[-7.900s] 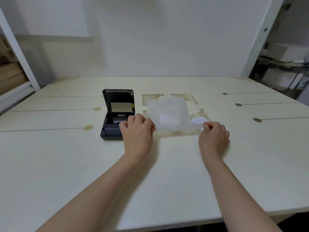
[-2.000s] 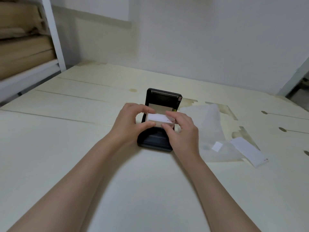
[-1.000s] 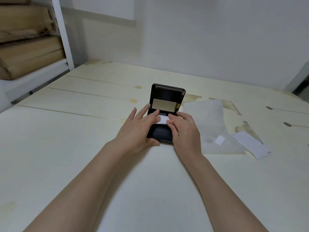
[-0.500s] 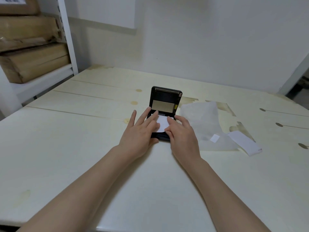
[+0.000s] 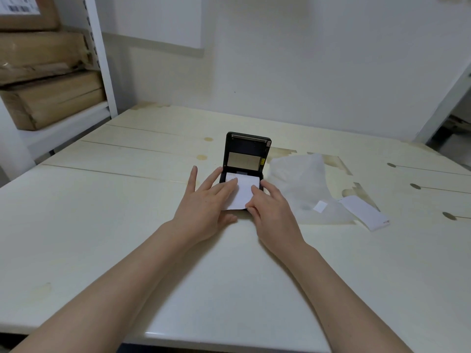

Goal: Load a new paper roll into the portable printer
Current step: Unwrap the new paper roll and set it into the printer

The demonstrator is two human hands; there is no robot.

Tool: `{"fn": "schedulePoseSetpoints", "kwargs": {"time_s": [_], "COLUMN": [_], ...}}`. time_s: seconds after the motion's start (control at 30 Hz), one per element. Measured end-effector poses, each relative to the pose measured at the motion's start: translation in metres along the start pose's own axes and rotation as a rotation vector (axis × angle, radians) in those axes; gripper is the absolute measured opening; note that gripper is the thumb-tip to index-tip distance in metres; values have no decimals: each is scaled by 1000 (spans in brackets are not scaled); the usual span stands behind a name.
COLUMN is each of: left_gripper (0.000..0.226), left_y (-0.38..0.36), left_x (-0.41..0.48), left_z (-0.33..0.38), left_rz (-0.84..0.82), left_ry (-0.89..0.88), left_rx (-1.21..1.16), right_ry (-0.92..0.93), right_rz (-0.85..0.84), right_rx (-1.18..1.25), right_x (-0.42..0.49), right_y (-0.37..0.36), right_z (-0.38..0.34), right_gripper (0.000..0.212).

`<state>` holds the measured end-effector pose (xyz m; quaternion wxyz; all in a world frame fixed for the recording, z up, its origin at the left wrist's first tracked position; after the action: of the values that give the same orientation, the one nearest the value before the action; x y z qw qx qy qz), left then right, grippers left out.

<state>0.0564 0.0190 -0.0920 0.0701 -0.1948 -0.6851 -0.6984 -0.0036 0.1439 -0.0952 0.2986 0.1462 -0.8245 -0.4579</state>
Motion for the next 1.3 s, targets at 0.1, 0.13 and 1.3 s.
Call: {"fn": "schedulePoseSetpoints", "kwargs": {"time_s": [0.1,0.13,1.3], "left_gripper": [96,104,115], "left_y": [3,3,10], "left_x": [4,7,13], "left_z": [1,1,-32], "left_rz": [0,19,366], "left_ry": [18,11,294], "left_rx": [27,22,2], "right_ry": [17,19,-366], "right_rz": [-3,-10,66], "right_rx": [-10,-13,769], "right_x": [-6,-6,83], "right_y": [3,3,43], "right_z": [-2,-3,15], "right_gripper": [13,14,18]}}
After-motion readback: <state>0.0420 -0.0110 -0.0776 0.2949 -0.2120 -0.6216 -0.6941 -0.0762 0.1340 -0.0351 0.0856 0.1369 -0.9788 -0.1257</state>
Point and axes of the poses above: each hand's wrist, its own x-axis towards the middle knuckle, its own y-axis out of the back of the hand, z = x × y, the point moved 7 cm from there along x, towards the middle knuckle, and after that the axes turned 13 degrees about -y, right-handed, at the moved point
